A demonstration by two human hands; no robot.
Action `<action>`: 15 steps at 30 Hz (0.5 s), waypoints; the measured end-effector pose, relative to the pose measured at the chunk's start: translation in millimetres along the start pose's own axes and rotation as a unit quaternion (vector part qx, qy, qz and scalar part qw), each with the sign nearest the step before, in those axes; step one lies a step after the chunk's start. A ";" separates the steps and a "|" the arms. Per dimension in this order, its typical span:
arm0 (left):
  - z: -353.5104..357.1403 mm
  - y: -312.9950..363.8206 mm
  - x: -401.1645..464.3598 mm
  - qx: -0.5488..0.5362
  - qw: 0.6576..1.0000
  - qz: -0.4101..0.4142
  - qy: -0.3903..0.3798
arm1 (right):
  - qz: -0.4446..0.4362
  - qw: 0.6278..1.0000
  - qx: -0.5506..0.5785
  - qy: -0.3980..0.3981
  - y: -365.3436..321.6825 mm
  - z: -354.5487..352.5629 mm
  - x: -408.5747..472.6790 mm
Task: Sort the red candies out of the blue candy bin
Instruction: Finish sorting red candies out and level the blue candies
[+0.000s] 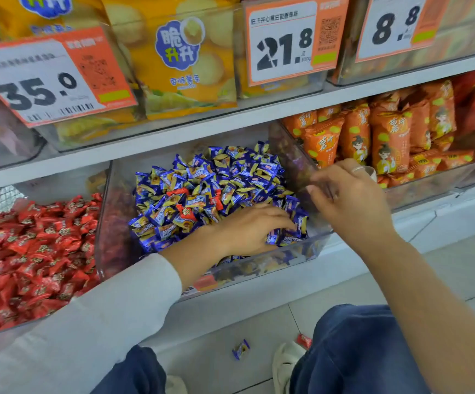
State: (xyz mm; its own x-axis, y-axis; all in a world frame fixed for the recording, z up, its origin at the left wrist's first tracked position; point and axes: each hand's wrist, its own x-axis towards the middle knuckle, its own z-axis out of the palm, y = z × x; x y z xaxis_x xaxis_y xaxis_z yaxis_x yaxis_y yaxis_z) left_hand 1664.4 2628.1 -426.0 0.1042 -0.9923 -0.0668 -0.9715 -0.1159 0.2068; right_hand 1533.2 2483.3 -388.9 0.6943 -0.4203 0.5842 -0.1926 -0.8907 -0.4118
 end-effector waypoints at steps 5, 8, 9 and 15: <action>7.8 3.0 16.9 0.156 0.987 0.029 -0.033 | -0.047 0.998 0.017 -0.028 6.1 15.4 3.6; 1.5 -2.2 16.0 0.221 0.974 0.002 -0.054 | -0.047 0.998 0.019 -0.031 6.8 18.0 6.5; -1.0 -6.5 13.4 0.239 0.970 -0.011 -0.051 | -0.043 0.998 0.020 -0.034 6.5 17.8 6.4; -21.7 -33.2 -24.2 0.251 0.959 -0.130 -0.008 | -0.035 0.998 0.027 -0.051 7.3 16.3 6.7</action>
State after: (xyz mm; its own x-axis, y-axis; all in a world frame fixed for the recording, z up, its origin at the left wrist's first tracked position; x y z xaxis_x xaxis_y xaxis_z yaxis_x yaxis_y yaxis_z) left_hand 1698.8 2655.0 -410.0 0.3583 -0.9310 -0.0690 -0.8936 -0.3206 -0.3142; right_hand 1547.8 2476.7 -399.4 0.7722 -0.3347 0.5401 -0.1046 -0.9054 -0.4115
